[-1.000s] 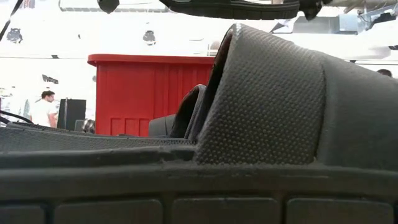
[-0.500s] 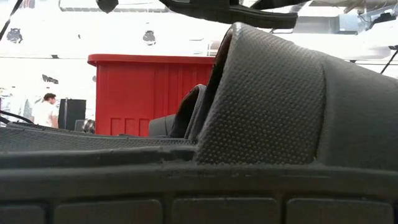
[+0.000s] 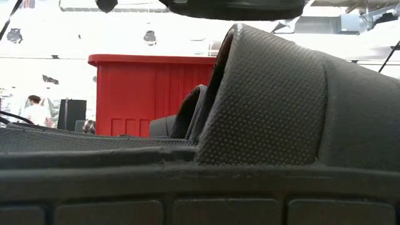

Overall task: Pick and place slides into bin
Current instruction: Put the black slide into the container

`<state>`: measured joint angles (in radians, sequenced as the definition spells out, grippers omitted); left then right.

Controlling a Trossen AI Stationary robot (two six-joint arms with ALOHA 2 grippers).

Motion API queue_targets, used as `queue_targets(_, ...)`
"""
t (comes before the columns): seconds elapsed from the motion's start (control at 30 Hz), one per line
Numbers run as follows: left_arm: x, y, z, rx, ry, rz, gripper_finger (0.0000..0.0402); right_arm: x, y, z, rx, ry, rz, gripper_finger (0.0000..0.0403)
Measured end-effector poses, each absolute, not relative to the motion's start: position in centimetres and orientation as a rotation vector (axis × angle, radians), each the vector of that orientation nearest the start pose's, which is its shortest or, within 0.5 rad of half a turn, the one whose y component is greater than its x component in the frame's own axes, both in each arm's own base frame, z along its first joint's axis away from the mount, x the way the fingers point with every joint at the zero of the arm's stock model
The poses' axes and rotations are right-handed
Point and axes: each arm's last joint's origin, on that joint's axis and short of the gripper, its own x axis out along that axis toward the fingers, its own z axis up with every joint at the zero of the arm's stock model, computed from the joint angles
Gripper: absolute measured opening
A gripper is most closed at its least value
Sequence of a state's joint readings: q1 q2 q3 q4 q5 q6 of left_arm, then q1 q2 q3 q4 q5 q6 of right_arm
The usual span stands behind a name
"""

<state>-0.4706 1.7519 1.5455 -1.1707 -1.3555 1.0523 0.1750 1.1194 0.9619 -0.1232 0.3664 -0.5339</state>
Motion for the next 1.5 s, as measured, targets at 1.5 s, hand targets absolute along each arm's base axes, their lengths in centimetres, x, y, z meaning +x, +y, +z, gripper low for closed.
queue_targets(1.5,31.1,-12.6,29.9,2.016,1.290,0.253,0.0000,28.6,3.6,33.8,-0.738,0.350,-0.126,0.0156)
